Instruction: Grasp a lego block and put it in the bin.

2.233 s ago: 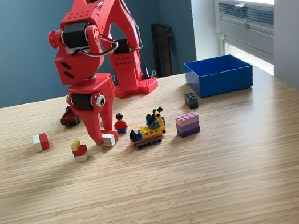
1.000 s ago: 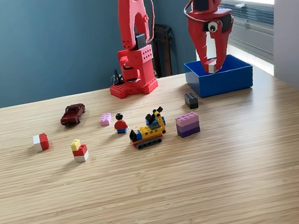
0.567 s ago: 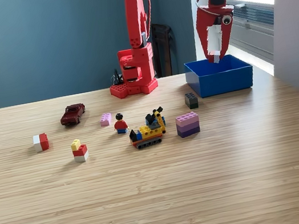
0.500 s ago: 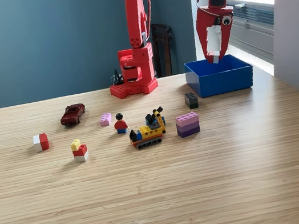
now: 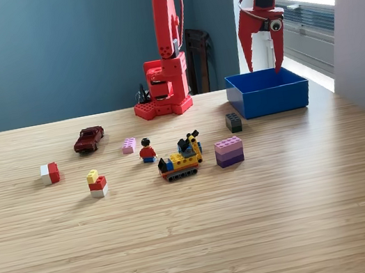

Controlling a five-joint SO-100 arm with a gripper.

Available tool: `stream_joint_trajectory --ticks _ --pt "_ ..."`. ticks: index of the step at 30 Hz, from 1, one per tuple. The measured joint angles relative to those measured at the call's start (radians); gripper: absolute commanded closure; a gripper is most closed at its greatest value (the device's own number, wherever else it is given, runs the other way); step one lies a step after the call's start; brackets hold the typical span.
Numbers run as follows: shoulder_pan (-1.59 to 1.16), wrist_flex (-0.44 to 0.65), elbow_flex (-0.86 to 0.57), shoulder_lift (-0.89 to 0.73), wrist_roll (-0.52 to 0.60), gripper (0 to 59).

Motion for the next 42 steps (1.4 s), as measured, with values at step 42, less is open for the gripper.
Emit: stream_joint_trajectory --ticks 42 --pt "0.989 -0.061 -0.089 0.005 0.038 58.5"
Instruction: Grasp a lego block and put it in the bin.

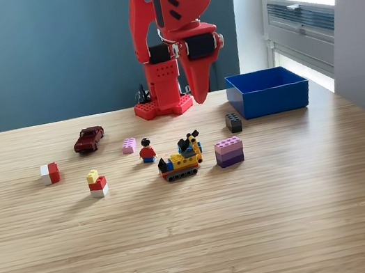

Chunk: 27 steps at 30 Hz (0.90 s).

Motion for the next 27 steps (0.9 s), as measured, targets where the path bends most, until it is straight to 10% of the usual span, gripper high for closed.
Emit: stream_joint_trajectory --ticks 27 --pt "-0.092 -0.124 0.137 0.0 0.008 58.5"
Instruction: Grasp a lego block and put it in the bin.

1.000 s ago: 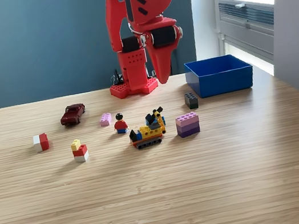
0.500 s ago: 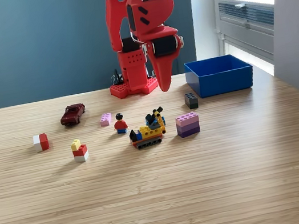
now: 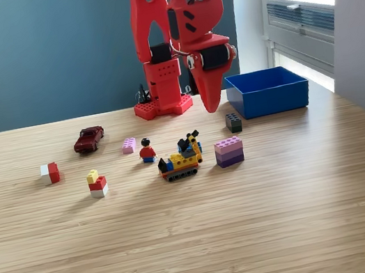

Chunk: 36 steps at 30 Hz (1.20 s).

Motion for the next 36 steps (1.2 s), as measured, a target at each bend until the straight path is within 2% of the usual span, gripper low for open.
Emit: stream_joint_trajectory --ticks 6,36 --pt "-0.066 -0.009 0.041 0.0 -0.021 58.5" --pt "-0.067 -0.018 0.058 0.002 -0.02 58.5"
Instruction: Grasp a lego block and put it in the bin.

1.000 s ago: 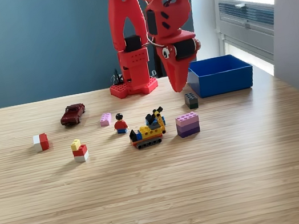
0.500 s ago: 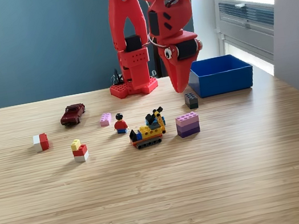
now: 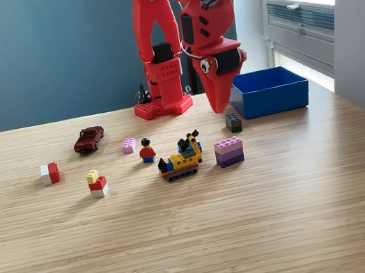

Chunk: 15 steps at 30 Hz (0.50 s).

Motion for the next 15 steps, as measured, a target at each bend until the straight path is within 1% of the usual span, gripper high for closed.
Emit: stream_joint_trajectory --ticks 15 --pt "0.0 0.0 0.017 0.0 0.0 58.5"
